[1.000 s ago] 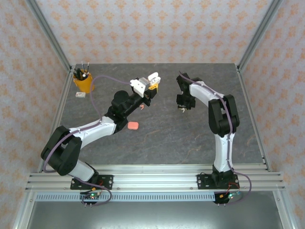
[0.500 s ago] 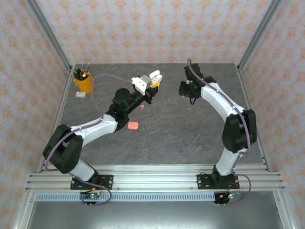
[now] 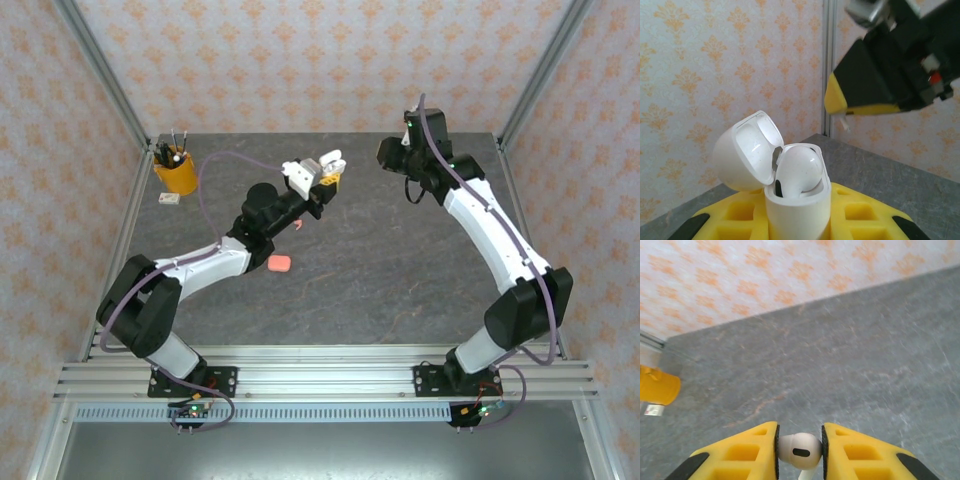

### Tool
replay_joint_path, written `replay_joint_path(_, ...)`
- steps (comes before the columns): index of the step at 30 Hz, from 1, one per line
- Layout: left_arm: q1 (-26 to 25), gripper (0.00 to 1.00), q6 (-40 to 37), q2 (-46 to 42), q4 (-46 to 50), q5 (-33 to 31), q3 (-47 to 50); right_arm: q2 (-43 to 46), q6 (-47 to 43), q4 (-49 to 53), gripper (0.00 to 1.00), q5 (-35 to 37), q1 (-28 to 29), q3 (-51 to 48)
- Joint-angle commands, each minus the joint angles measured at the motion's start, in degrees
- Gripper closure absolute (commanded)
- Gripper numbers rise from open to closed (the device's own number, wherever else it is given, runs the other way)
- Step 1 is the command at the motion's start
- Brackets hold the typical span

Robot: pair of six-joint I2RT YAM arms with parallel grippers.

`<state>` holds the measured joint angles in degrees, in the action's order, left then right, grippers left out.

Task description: Insert the wireless bluetooth earbuds into the charging case

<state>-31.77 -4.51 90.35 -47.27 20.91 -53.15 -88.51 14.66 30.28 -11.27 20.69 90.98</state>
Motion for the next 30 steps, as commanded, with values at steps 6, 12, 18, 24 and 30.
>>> replay_joint_path(6, 0.14, 1.0, 0.66, 2.8, -1.52, 3.17, -4.95, 6.35, -5.65, -8.21, 0.73, -2.81, 3.86, 1.65)
replay_joint_path(12, 0.01, 1.0, 0.91, 3.54, -0.9, 3.94, -6.74, 7.36, -8.07, -9.69, 0.73, -5.31, 5.47, 1.97)
replay_joint_path(18, -0.29, 1.0, 0.97, 3.65, -0.24, 4.48, -7.46, 8.58, -11.25, -11.64, 0.73, -6.55, 6.73, -0.24)
replay_joint_path(24, -0.48, 1.0, 0.82, 3.38, 0.49, 4.63, -7.99, 8.34, -12.75, -12.59, 0.73, -7.63, 7.16, -1.01)
replay_joint_path(30, -0.61, 1.0, 0.65, 3.26, 0.82, 4.58, -8.21, 7.57, -15.0, -12.55, 0.73, -6.31, 8.59, -0.89)
